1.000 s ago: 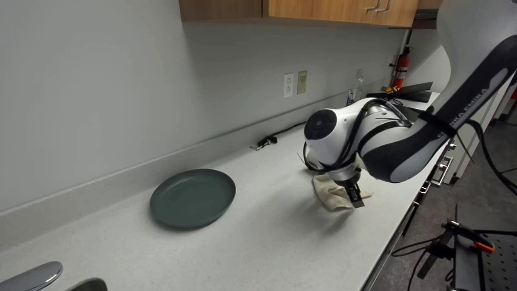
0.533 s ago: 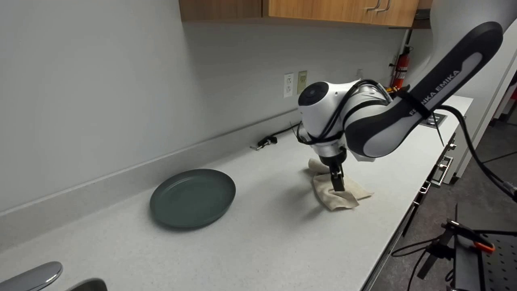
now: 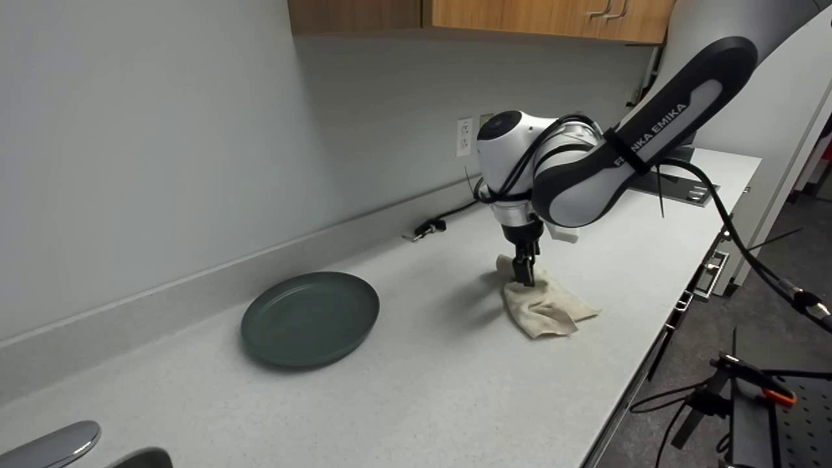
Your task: Spread the kitchen towel
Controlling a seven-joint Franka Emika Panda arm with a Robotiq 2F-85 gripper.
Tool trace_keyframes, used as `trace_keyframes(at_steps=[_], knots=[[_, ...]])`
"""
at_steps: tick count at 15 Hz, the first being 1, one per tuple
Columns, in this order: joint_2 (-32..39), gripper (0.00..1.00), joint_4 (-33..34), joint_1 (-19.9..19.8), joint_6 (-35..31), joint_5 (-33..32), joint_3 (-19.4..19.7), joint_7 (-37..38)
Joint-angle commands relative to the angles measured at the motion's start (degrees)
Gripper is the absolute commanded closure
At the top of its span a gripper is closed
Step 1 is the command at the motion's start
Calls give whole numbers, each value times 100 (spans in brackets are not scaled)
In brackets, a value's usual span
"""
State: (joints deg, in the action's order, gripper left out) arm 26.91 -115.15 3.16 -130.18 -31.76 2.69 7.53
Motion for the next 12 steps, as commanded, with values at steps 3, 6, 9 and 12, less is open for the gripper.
trace_keyframes(at_steps=[3, 6, 9, 12], knots=[[361, 45, 404, -28, -8, 327, 207, 15], [428, 71, 471, -7, 9, 467, 240, 33], [419, 93, 467, 40, 16, 626, 197, 79], [307, 100, 320, 197, -299, 606, 190, 372]])
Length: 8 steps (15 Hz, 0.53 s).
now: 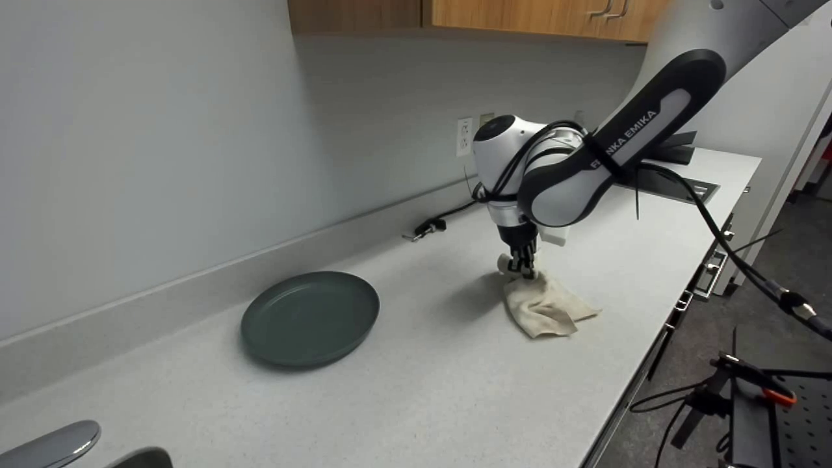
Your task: Spread the kitchen towel
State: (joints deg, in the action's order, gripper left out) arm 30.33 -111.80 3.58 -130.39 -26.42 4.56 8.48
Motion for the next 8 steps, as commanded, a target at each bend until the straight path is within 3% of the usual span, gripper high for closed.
trace_keyframes(at_steps=[1, 8], knots=[[-88, 100, -110, 264, -536, -69, 36, 491], [-143, 99, -462, 1188, -1846, -1228, 409, 1771]])
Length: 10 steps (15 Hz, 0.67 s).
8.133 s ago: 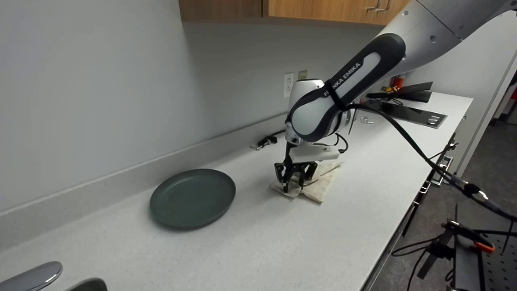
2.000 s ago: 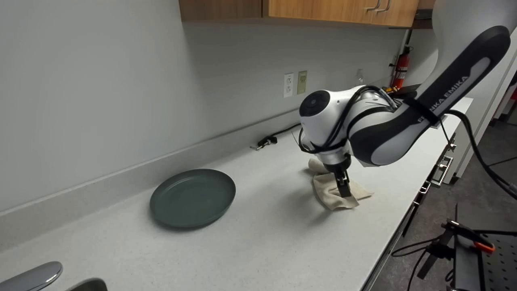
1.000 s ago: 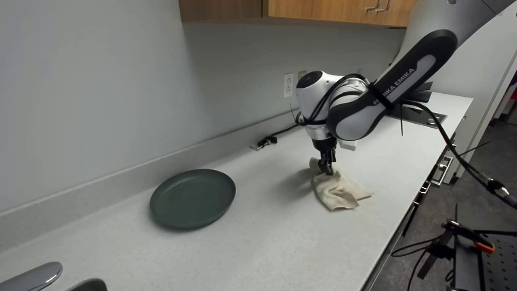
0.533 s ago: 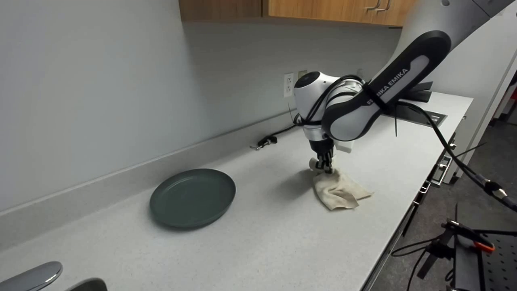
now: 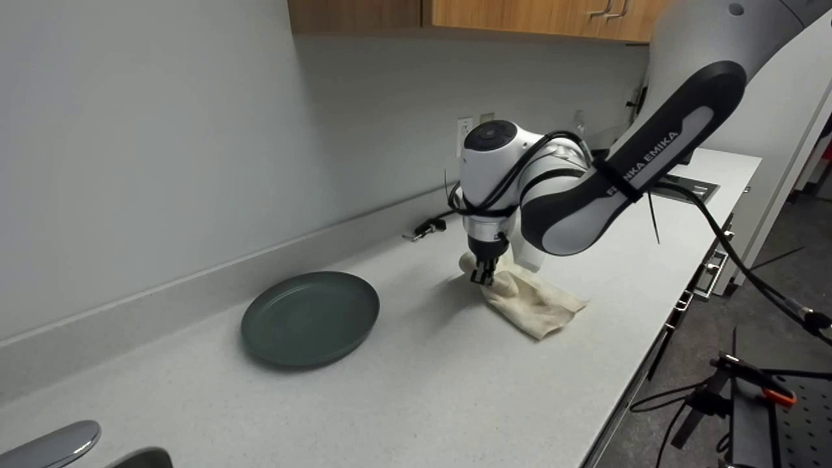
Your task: Spread the kitchen towel
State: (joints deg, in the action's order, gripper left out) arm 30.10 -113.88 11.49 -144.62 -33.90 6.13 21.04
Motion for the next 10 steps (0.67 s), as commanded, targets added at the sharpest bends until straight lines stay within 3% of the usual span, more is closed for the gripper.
trace_keyframes(at_steps=[1, 5, 6, 7, 10], knots=[[-107, 99, -287, 508, -512, -665, 304, 700], [-36, 99, -435, 716, -672, -1136, 315, 1251], [-32, 71, -507, 650, -737, -1079, 219, 1227], [-36, 70, -597, 536, -790, -902, 79, 1081], [-58, 48, -817, 218, -838, -155, -325, 461]])
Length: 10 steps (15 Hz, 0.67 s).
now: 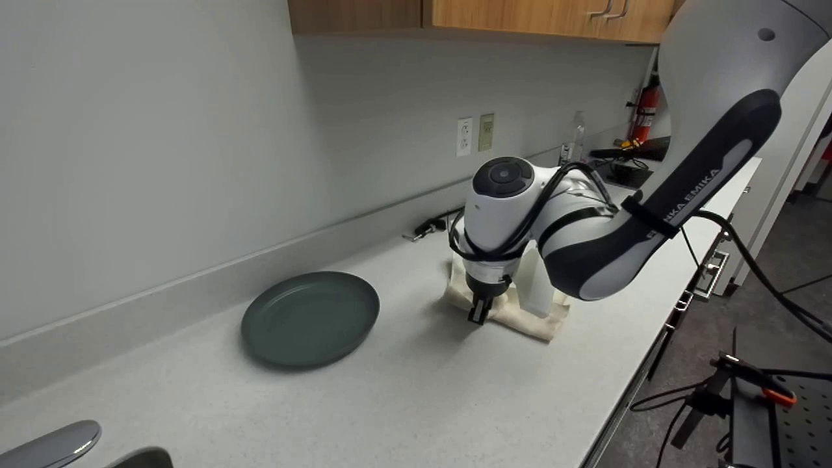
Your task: Spread the kitchen towel
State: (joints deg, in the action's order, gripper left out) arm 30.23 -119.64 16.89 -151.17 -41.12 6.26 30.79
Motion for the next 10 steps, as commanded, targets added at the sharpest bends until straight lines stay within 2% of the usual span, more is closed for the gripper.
trace_keyframes(at_steps=[1, 6, 7, 10], knots=[[-64, 41, -267, -368, -133, 831, -417, -670], [-77, 4, -171, -500, 184, 1902, -521, -1488], [-102, 0, -138, -504, 295, 2029, -501, -1585], [-271, 0, -61, -520, 944, 2258, -484, -1943]])
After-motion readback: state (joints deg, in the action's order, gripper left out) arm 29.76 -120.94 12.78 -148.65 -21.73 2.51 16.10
